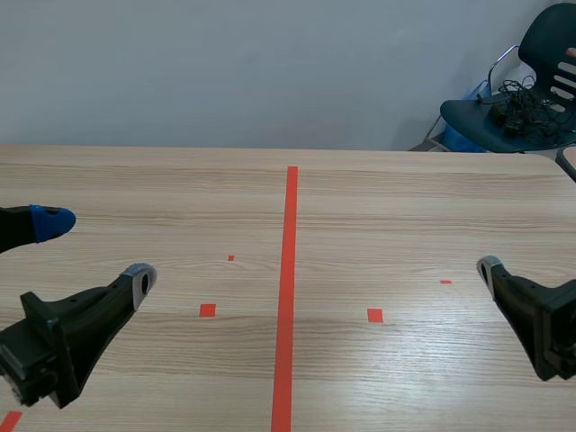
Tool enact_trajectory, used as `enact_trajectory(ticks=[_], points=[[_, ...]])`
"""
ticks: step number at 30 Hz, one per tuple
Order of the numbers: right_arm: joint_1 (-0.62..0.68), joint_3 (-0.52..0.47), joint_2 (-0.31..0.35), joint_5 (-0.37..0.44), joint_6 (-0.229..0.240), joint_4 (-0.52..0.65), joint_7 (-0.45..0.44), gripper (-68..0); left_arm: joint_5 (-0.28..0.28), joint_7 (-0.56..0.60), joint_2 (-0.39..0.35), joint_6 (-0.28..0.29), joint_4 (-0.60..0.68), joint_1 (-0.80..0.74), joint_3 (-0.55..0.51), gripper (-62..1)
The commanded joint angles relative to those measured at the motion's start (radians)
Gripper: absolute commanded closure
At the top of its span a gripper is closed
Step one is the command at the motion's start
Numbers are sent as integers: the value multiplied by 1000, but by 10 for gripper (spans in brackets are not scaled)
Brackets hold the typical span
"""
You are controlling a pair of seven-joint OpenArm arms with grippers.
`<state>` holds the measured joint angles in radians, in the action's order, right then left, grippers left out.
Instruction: Do the leaf sorting experiment
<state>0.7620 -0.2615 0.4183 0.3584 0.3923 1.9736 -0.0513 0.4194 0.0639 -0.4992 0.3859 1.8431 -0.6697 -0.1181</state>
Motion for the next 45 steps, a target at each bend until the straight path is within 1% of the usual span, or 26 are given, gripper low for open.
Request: enact_trajectory(ticks=[1,39,41,43,44,45], points=[[-11,-4,3,11,-4,3,-14,-679,10,14,3,2,4,8,0,-623],[-14,5,3,11,-2,2,-9,-679,10,14,3,2,4,8,0,-623],[-24,25,3,11,5,-1,8,-679,10,14,3,2,4,8,0,-623],[-48,58,3,11,39,-18,20,-679,10,14,3,2,4,8,0,-623],[-64,79,3,11,50,-32,20,-679,10,14,3,2,4,8,0,-623],[-83,104,3,11,50,-50,20,-679,10,14,3,2,4,8,0,-623]])
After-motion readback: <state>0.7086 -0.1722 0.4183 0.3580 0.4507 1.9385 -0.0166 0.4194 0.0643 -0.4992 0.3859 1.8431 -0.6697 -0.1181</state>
